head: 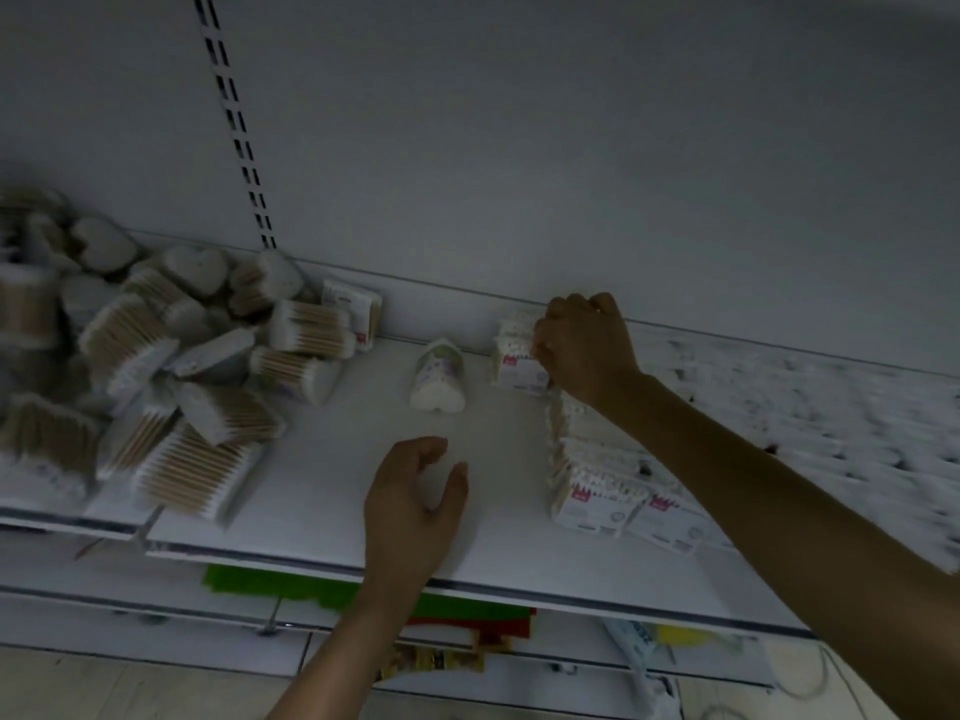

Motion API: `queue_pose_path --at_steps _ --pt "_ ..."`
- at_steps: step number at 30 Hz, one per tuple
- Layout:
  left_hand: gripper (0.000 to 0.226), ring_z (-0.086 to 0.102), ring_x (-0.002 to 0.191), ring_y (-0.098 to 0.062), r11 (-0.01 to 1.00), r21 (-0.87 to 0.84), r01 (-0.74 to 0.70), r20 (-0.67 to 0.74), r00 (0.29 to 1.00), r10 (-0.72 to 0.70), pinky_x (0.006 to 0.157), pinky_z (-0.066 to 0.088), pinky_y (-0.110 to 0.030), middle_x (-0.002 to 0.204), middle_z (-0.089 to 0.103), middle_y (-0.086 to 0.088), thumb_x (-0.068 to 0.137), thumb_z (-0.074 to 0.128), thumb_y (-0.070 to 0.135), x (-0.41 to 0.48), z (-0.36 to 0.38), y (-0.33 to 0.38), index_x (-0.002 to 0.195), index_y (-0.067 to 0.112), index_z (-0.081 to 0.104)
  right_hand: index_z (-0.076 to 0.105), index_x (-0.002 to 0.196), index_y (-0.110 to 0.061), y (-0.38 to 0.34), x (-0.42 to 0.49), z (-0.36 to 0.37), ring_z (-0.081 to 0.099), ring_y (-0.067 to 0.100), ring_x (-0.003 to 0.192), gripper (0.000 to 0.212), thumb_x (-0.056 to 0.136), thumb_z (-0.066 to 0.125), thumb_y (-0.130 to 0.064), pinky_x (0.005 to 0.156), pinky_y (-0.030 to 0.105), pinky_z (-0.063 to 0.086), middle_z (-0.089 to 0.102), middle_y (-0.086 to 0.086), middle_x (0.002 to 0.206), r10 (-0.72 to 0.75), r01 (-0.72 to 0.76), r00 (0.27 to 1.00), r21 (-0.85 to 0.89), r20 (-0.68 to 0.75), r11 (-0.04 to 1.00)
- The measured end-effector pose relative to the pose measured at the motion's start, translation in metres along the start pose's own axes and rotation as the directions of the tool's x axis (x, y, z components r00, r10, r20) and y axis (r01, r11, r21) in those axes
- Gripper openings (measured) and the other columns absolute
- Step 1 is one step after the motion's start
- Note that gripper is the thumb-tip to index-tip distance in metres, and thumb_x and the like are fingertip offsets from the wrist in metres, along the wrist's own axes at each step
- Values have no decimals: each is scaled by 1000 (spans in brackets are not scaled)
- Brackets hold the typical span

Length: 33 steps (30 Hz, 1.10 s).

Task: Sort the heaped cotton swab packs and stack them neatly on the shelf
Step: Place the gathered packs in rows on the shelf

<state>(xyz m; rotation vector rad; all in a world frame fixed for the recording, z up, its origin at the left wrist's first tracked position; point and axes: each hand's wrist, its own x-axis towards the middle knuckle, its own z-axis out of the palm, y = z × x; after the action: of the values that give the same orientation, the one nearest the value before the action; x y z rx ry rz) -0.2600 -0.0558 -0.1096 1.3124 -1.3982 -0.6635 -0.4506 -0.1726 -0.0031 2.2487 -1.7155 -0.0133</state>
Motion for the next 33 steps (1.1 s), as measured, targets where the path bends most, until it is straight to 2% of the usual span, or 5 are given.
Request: queue_pose_path --at_steps 9,15,22,25,33 --pt "54 45 125 -26 951 264 -162 35 987 159 107 34 -36 131 57 -14 88 51 35 4 7 -14 130 1 54 47 127 -10 -3 -14 -15 46 29 110 48 87 58 -35 91 37 27 54 10 119 79 -80 997 46 23 996" --pt "55 41 125 -21 952 271 -140 62 990 128 106 30 -26 132 56 -14 88 49 35 6 7 -14 132 1 53 58 120 -4 -13 -52 -10 51 37 121 49 81 61 -33 104 46 33 56 19 128 200 -115 938 287 -285 951" --pt "60 40 126 -7 986 159 -44 157 987 19 104 26 -7 137 42 8 91 64 24 1 -7 4 143 18 36 32 147 -16 -84 -102 -13 17 18 144 66 88 51 -41 118 35 9 26 8 155 334 -186 936 649 -112 737" --pt "57 41 123 -3 947 239 -215 189 967 172 103 25 -3 135 47 5 93 58 33 3 -43 23 144 19 37 25 150 -22 -108 -114 -18 17 18 144 69 90 54 -39 118 44 18 21 5 157 377 -235 926 760 -14 606" --pt "61 35 138 -26 751 601 -273 35 948 317 114 29 -39 148 41 -11 87 57 29 10 -209 16 141 5 41 29 148 -18 -209 -86 -65 19 23 143 78 83 71 -24 116 43 19 25 9 155 281 -138 958 773 -55 619"
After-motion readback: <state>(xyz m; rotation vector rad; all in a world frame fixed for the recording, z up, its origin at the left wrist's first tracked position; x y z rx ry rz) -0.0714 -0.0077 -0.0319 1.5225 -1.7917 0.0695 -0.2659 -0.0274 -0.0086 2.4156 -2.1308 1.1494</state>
